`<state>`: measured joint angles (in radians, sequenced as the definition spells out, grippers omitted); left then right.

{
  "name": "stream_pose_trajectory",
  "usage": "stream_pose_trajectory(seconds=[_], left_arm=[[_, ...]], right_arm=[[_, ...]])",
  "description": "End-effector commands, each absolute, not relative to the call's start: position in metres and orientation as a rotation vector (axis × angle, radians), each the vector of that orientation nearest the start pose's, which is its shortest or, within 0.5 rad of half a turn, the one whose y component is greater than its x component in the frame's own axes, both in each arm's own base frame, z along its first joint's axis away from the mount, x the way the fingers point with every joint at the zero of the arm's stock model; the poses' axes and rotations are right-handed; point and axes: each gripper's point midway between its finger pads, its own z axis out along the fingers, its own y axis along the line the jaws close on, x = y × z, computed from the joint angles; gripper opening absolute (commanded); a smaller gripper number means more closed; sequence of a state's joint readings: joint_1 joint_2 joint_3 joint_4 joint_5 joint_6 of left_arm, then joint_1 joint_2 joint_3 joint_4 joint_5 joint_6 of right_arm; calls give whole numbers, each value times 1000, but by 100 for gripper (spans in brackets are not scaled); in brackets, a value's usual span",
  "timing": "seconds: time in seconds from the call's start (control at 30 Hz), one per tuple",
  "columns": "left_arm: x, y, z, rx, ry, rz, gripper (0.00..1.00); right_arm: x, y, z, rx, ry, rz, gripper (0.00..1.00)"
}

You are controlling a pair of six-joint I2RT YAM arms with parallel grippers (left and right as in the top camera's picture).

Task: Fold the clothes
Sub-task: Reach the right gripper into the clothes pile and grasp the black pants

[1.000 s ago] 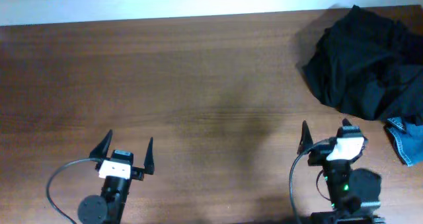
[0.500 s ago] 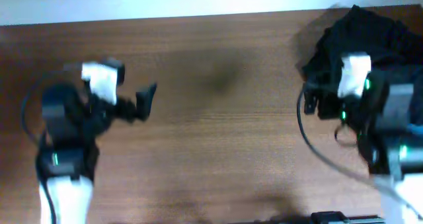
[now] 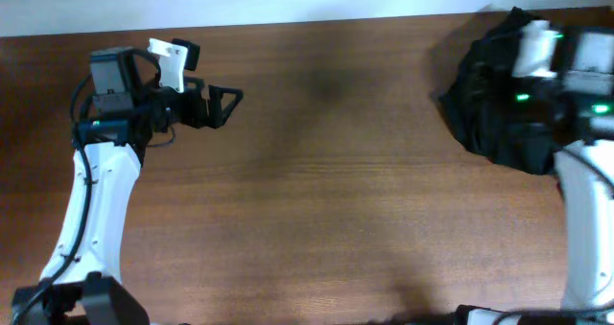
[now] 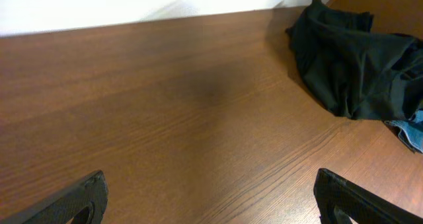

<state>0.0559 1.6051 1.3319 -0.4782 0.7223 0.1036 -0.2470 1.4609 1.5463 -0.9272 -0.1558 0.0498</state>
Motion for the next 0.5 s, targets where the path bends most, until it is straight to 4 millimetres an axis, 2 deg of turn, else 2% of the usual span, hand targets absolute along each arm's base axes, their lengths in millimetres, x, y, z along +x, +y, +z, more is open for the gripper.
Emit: stream_pose_trajectory(seconds=[0.0,0.1,0.23,0.33,0.47], left_arm=[[441,-87,226,402,2172,-745,99],[443,-83,221,383,2193,-713,99],[443,-80,218,372,2210,-695,99],[443,-78,215,362,2225,-683,99],[442,-78,215,360,2229,-684,99]], right_arm=[[388,-134,283,499,2324,33,100],[390,-174,273,604,2325,-5,97],[398,-215,238,760,2348,-10,92],[408,-234,211,857,2345,11,88],[424,-238,193,855,2344,27,84]])
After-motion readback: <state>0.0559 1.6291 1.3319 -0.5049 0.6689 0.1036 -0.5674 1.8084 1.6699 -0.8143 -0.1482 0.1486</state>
